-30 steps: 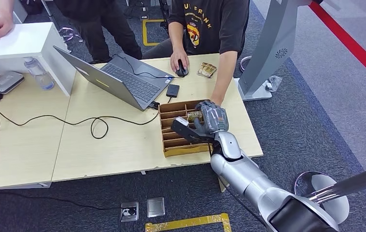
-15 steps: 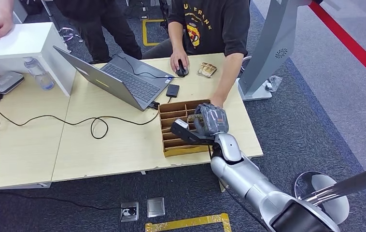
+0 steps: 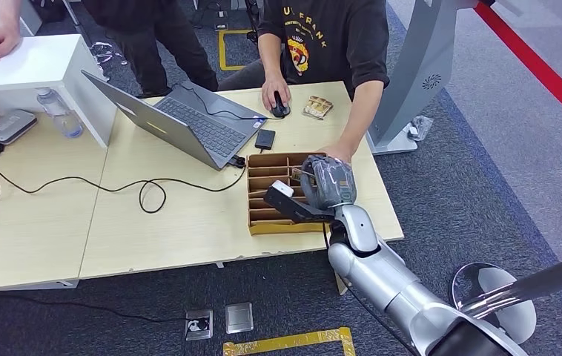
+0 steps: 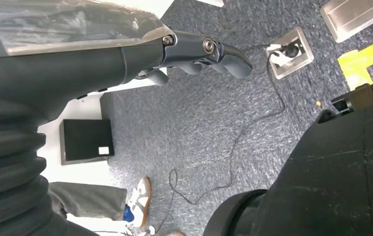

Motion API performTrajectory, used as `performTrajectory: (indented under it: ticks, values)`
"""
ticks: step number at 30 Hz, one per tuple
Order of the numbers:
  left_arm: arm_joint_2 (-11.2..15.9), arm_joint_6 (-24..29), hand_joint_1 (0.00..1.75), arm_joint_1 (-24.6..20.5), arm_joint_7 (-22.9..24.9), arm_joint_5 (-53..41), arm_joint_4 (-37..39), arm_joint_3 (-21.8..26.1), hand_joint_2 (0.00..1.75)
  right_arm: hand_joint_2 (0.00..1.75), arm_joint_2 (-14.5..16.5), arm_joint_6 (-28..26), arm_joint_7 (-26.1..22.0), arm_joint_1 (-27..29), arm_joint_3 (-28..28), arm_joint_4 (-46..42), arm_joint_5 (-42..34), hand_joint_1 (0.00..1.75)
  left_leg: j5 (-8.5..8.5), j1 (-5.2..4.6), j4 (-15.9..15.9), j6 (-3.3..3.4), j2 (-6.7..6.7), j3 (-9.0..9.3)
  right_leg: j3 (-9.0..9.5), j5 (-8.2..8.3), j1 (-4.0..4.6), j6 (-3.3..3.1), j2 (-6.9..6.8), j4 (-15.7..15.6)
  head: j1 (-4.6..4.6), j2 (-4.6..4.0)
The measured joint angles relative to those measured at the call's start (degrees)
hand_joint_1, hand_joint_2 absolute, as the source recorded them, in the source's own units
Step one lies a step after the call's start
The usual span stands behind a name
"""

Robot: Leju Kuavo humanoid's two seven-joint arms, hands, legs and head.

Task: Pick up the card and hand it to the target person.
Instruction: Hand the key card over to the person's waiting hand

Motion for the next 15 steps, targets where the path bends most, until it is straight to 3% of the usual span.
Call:
performTrajectory:
  ticks: [15]
  values:
    - [0.0, 0.32, 0.0, -0.05, -0.45, -0.9, 0.37, 0.0, 1.75, 1.75, -2.79, -2.57, 1.77, -0.01, -4.32, -9.88, 4.3, 1.75, 0.0, 0.0, 0.0, 0.0, 0.0, -0.01, 0.0, 0.0, 0.0, 0.0, 0.0, 0.0, 0.0, 0.0]
